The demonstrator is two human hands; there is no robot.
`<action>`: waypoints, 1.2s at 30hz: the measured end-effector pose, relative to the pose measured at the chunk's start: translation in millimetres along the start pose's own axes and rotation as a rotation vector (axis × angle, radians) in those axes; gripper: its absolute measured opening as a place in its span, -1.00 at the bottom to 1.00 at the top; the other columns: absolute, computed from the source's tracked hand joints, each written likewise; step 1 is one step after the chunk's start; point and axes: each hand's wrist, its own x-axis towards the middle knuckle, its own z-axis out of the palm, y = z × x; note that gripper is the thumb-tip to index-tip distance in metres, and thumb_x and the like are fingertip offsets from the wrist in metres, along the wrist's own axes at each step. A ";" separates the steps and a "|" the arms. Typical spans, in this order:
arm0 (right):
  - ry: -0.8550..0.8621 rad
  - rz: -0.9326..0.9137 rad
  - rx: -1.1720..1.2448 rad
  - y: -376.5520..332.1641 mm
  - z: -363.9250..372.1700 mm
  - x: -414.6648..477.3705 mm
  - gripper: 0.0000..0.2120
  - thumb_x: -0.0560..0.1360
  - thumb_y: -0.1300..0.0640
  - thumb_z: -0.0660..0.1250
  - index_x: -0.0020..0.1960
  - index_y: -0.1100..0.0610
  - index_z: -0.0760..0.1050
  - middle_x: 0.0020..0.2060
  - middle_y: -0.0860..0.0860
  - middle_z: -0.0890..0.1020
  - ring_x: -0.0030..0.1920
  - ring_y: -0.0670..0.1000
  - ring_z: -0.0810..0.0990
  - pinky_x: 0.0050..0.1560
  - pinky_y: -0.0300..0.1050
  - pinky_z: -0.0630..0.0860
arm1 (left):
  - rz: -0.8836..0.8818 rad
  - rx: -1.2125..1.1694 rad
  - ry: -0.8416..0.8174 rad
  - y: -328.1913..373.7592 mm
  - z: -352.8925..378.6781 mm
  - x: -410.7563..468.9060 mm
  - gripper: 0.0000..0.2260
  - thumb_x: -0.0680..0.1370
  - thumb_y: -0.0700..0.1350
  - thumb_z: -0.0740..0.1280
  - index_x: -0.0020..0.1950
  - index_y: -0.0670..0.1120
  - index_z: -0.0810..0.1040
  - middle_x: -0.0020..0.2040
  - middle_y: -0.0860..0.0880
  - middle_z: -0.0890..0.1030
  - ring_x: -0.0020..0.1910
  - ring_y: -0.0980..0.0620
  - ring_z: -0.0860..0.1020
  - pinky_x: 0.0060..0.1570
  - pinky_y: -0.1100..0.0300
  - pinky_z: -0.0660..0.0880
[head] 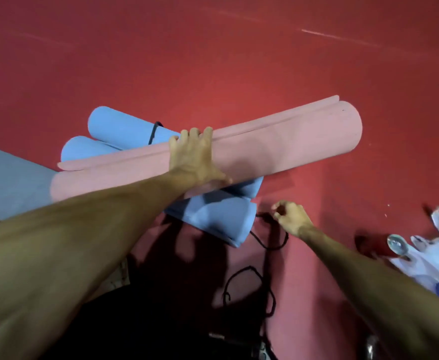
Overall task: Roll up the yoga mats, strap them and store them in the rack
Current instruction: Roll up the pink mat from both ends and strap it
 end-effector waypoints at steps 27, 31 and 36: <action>-0.280 0.158 -0.284 -47.5 -24.9 2.6 -0.76 0.55 0.15 0.18 -0.27 0.16 0.42 -0.11 0.19 0.50 -0.11 0.13 0.50 -0.33 -0.15 0.39 | -0.061 -0.056 0.051 -30.3 -39.9 -0.8 -0.02 0.04 0.40 0.49 0.34 -0.02 0.33 0.23 -0.13 0.46 0.23 -0.16 0.37 0.23 -0.07 0.27; -0.203 0.111 -0.177 -88.7 -78.7 -2.5 -0.80 0.43 0.16 0.25 -0.35 0.16 0.38 -0.40 0.11 0.45 -0.43 0.07 0.42 -0.54 -0.21 0.35 | -0.105 -0.068 0.102 -41.4 -64.0 -7.0 -0.01 0.02 0.39 0.51 0.32 -0.02 0.34 0.23 -0.14 0.45 0.24 -0.17 0.37 0.20 -0.07 0.28; -0.129 0.117 0.384 -129.4 -112.4 -3.9 -0.74 0.58 0.26 0.16 -0.28 0.18 0.45 -0.44 0.07 0.45 -0.61 -0.07 0.36 -0.57 -0.29 0.37 | -0.125 -0.118 0.168 -52.2 -88.8 -16.3 0.02 0.04 0.40 0.50 0.38 -0.01 0.30 0.26 -0.13 0.44 0.26 -0.18 0.36 0.22 -0.07 0.28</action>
